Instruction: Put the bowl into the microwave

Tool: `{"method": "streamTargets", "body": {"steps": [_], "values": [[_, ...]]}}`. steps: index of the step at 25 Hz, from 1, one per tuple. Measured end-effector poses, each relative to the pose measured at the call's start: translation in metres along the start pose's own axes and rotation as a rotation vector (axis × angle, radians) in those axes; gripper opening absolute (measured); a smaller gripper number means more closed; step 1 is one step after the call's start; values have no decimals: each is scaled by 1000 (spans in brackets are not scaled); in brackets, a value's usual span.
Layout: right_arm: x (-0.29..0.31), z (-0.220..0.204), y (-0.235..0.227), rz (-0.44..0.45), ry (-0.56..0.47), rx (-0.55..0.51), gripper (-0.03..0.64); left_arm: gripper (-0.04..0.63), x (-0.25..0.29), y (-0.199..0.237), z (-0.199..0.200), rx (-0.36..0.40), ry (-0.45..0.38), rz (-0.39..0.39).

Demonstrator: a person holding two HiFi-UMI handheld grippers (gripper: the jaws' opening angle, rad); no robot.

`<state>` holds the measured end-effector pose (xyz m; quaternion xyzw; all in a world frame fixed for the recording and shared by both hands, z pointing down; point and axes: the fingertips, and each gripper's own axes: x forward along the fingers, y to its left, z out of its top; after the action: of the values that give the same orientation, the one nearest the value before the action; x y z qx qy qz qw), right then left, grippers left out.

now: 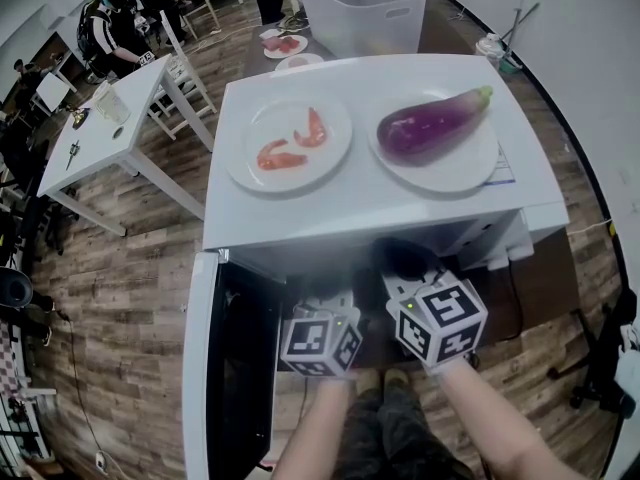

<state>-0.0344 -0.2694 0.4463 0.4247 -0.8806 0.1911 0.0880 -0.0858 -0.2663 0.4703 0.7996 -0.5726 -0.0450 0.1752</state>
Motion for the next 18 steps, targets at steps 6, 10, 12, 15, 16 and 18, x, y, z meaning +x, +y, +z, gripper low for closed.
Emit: {"method": "streamTargets", "body": {"steps": [6, 10, 12, 15, 16, 18], "values": [[3, 1, -3, -11, 4, -10, 5, 2, 2, -1, 1, 46, 22, 6], [4, 2, -5, -19, 0, -12, 5, 2, -1, -5, 1, 155, 27, 11], [4, 3, -6, -22, -1, -8, 5, 2, -2, -7, 1, 171, 21, 11], [5, 4, -7, -26, -2, -7, 5, 2, -2, -5, 5, 172, 12, 18], [6, 4, -7, -28, -3, -8, 5, 2, -1, -4, 6, 169, 13, 19], [6, 4, -8, -31, -3, -9, 5, 2, 0, -3, 8, 159, 15, 18]]}}
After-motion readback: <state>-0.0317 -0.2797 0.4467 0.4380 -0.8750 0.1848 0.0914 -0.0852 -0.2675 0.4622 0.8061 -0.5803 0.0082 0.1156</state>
